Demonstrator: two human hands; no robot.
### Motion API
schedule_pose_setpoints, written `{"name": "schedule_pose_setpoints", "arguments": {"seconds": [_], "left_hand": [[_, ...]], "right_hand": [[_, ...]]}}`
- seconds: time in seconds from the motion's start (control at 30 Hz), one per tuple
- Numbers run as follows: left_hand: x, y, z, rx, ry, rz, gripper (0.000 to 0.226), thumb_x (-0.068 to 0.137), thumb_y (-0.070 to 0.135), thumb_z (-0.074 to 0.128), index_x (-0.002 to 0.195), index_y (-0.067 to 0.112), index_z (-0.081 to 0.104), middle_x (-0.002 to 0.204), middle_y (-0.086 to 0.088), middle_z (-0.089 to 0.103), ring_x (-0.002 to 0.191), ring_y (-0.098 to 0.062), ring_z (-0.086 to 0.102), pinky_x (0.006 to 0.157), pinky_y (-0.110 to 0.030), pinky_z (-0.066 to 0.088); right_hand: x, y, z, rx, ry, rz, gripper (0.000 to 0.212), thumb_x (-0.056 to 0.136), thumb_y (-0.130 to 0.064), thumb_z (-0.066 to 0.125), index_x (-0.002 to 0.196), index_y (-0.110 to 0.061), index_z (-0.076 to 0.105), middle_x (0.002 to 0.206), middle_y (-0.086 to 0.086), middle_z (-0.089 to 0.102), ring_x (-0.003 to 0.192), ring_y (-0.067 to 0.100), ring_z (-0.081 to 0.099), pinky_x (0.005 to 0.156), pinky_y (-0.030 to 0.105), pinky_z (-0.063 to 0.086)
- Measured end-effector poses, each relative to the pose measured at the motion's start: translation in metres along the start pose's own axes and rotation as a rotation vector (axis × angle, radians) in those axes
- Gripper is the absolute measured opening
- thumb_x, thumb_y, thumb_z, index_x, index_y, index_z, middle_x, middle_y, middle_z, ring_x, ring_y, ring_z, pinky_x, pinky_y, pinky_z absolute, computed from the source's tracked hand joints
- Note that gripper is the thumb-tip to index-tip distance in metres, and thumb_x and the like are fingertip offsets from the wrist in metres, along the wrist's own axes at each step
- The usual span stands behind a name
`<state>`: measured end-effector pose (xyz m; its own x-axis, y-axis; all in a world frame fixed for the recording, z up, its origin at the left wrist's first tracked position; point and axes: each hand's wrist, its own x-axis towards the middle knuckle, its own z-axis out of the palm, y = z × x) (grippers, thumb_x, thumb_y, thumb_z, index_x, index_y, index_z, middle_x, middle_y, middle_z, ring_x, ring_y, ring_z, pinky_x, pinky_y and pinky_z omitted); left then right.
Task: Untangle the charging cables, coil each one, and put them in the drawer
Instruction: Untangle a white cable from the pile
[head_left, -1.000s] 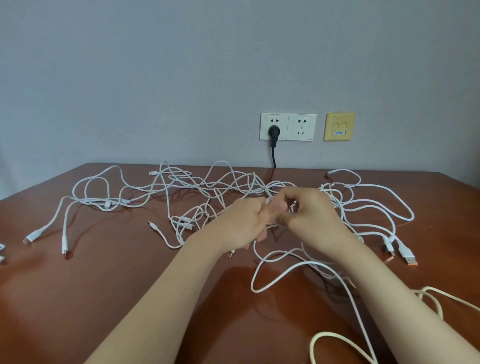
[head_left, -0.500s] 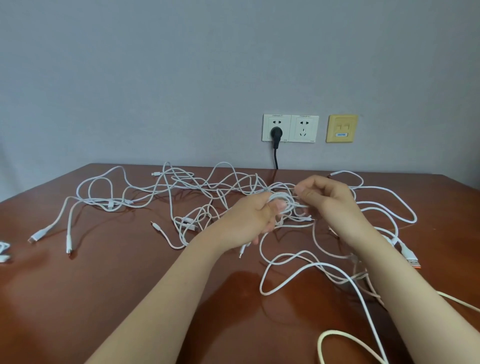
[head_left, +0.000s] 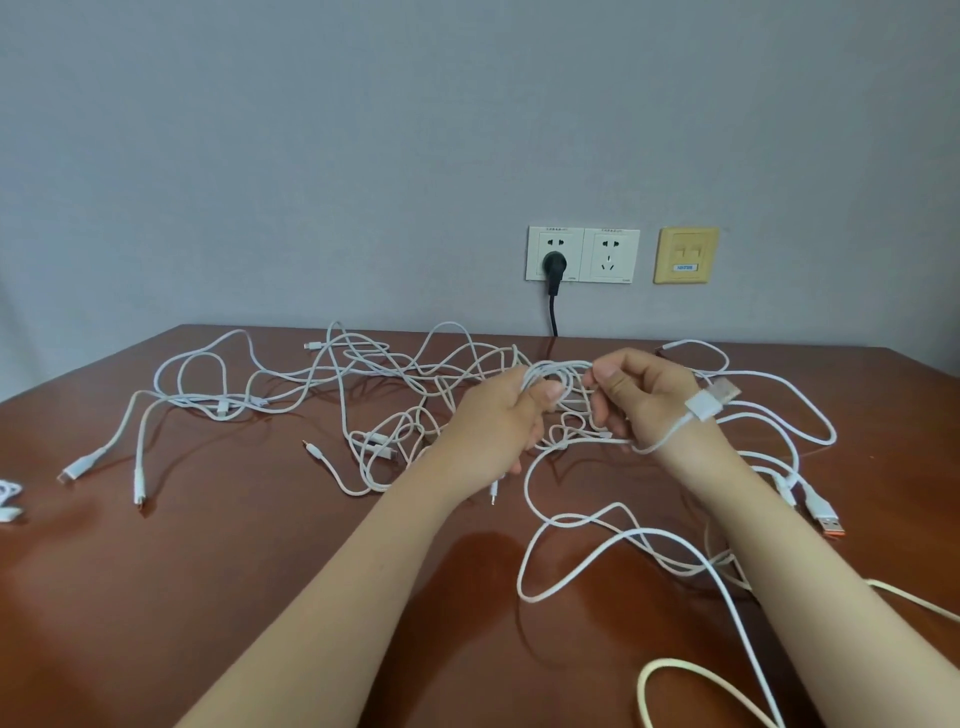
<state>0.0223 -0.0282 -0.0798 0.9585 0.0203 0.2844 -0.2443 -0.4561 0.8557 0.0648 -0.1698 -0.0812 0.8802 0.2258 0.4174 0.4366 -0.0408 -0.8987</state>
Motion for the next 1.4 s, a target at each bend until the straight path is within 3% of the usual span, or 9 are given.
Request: {"name": "schedule_pose_setpoints", "arguments": {"seconds": [0.47,0.67,0.77,0.83,0.93,1.03,1.17,1.33,1.4], "left_hand": [[0.004,0.0,0.01,-0.171,0.13,-0.052,0.031,0.102,0.028,0.034,0.086,0.01,0.054,0.033,0.01,0.042,0.027,-0.003,0.036,0.036,-0.014,0.035],[0.009,-0.001,-0.008,-0.426,0.355,-0.171,0.028,0.102,0.026,0.034,0.082,0.023,0.052,0.036,0.009,0.037,0.026,-0.005,0.032,0.034,-0.015,0.032],[0.011,-0.006,-0.011,-0.329,0.394,-0.203,0.026,0.102,0.023,0.033,0.089,0.014,0.053,0.049,0.0,0.039,0.027,-0.005,0.034,0.032,-0.013,0.031],[0.014,-0.012,-0.012,-0.276,0.398,-0.22,0.027,0.102,0.021,0.033,0.093,0.008,0.054,0.051,-0.002,0.039,0.025,-0.004,0.033,0.031,-0.012,0.029],[0.018,-0.023,-0.017,-0.203,0.337,-0.253,0.03,0.102,0.022,0.034,0.1,0.005,0.059,0.042,0.003,0.042,0.022,-0.003,0.033,0.031,-0.013,0.03],[0.016,-0.031,-0.016,0.083,0.027,-0.233,0.023,0.1,0.025,0.039,0.097,0.014,0.059,0.035,0.009,0.041,0.027,-0.004,0.036,0.034,-0.012,0.032],[0.006,-0.029,-0.01,0.337,-0.285,-0.133,0.026,0.1,0.032,0.04,0.082,0.015,0.048,0.051,0.003,0.043,0.046,-0.015,0.042,0.047,-0.021,0.038],[0.002,-0.022,-0.019,0.672,-0.246,0.031,0.027,0.101,0.035,0.035,0.083,0.018,0.045,0.091,-0.008,0.057,0.099,-0.029,0.054,0.077,-0.033,0.038],[0.0,-0.02,-0.02,0.827,-0.228,0.094,0.025,0.101,0.036,0.034,0.08,0.022,0.039,0.086,-0.002,0.052,0.1,-0.028,0.054,0.074,-0.033,0.035]], "right_hand": [[-0.002,-0.004,0.006,-0.053,-0.139,0.154,0.034,0.097,-0.019,0.044,0.069,-0.005,0.055,0.043,0.003,0.059,0.019,0.011,0.03,0.026,0.014,0.023],[-0.011,-0.007,0.003,-0.339,-0.251,0.092,0.033,0.092,-0.013,0.054,0.066,0.005,0.064,0.049,-0.003,0.062,0.066,-0.013,0.06,0.06,0.005,0.039],[-0.009,-0.007,0.004,-0.397,-0.168,0.075,0.037,0.088,-0.027,0.059,0.06,-0.004,0.065,0.039,-0.007,0.051,0.055,0.007,0.059,0.061,0.017,0.042],[-0.007,-0.01,0.001,-0.34,-0.086,0.073,0.035,0.086,-0.027,0.065,0.054,-0.013,0.063,0.036,-0.005,0.043,0.038,0.004,0.039,0.046,0.014,0.03],[-0.006,-0.015,-0.003,-0.24,-0.032,0.0,0.031,0.087,-0.015,0.062,0.056,-0.016,0.062,0.045,-0.004,0.058,0.047,-0.002,0.044,0.053,0.015,0.034],[-0.005,-0.013,-0.004,-0.301,0.035,-0.04,0.029,0.09,-0.015,0.059,0.062,-0.023,0.06,0.055,-0.01,0.059,0.055,0.001,0.049,0.057,0.013,0.036],[-0.006,-0.012,-0.008,-0.417,0.117,-0.014,0.035,0.094,-0.013,0.051,0.063,-0.029,0.057,0.076,0.015,0.062,0.066,0.016,0.047,0.058,0.026,0.03],[-0.005,-0.016,-0.009,-0.4,0.129,0.08,0.048,0.095,-0.034,0.047,0.095,0.011,0.063,0.103,0.027,0.064,0.096,0.034,0.059,0.085,0.038,0.042],[-0.005,-0.014,-0.01,-0.419,0.102,0.092,0.054,0.09,-0.043,0.052,0.091,0.01,0.064,0.07,0.011,0.07,0.07,0.019,0.064,0.07,0.037,0.045]]}}
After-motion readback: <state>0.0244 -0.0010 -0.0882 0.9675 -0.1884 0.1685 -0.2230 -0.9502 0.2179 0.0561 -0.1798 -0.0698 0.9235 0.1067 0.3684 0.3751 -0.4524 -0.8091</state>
